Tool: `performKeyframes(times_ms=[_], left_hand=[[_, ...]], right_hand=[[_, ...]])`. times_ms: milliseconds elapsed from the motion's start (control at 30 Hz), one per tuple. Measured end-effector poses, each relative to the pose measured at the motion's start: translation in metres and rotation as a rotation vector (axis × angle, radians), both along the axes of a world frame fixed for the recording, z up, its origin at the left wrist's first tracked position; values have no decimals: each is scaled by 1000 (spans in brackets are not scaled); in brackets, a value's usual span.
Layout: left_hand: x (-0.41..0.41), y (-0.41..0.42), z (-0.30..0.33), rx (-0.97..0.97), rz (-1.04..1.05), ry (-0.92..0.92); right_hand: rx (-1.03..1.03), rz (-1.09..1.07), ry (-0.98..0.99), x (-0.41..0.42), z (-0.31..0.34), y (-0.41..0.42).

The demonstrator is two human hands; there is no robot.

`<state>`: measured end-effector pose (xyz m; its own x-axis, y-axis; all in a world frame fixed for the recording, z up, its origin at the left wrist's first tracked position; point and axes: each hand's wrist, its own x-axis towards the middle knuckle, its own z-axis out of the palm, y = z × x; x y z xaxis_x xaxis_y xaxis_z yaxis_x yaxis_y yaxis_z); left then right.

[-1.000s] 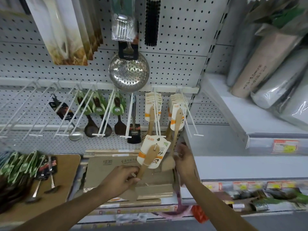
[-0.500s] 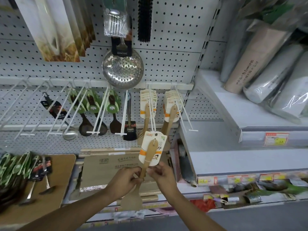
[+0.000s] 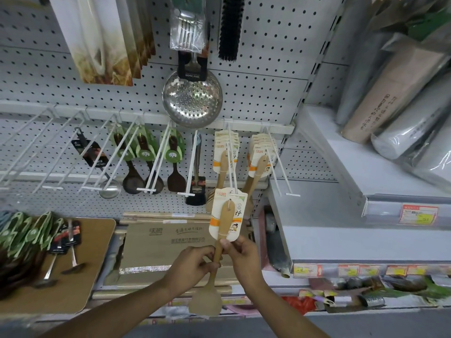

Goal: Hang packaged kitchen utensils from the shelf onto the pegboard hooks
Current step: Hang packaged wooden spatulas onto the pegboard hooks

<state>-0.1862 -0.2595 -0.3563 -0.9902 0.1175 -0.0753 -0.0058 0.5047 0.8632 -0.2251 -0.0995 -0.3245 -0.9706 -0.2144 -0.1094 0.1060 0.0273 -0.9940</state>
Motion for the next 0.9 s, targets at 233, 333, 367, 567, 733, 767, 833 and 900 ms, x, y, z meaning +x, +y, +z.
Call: performKeyframes(times_ms=[233,333,367,567,733,767,833,900], left_hand=[[-4,1,-4,11,24,-58],[-9,1,-7,14,47,-93],[-11,1,-8,13,48,-104],[-24,-2,-16,-4,57,-139],[-44,-5,-20,-16,124,-141],[-49,-5,-18,-32,129,-139],[-60,-7,-14,-75,125,-129],[-70,-8,-11,-97,115,-130]], right_hand=[[-10,-1,-26,-7,1,-3],[-8,-7,-40,-14,3,-6],[-1,-5,-43,-18,4,-7],[59,-16,-14,-45,8,-16],[48,-60,-42,-71,16,-26],[57,-58,-52,-77,16,-28],[73,-58,-65,-89,17,-31],[83,-60,-79,-100,19,-34]])
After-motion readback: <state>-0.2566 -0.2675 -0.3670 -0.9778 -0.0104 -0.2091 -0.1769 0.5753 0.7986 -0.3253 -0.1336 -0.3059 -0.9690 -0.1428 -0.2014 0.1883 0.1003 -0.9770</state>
